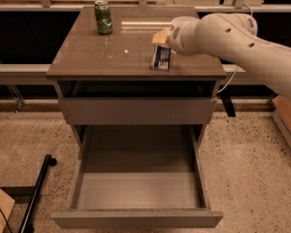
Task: Pick rxbar blueberry from middle drawer and place on counter
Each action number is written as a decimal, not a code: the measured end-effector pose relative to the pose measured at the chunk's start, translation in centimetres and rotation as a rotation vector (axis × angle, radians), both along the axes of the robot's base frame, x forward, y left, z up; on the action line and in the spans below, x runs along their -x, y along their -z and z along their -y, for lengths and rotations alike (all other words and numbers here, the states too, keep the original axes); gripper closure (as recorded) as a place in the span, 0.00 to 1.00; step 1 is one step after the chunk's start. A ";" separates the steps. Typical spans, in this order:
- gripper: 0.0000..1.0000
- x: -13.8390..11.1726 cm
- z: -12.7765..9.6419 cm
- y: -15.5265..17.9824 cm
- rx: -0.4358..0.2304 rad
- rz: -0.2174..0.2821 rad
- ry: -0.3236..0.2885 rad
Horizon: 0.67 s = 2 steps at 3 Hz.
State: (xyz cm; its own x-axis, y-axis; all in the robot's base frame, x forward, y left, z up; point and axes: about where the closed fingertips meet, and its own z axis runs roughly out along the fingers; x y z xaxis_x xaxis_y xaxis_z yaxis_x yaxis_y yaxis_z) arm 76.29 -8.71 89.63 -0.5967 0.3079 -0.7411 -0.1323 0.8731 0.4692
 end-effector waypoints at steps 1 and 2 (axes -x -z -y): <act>0.00 0.0 -0.1 0.0 0.000 0.000 -0.001; 0.00 0.0 -0.1 0.0 0.000 0.000 -0.001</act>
Offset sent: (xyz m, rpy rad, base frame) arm -0.0001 0.0008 0.0000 0.0000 -0.0001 0.0010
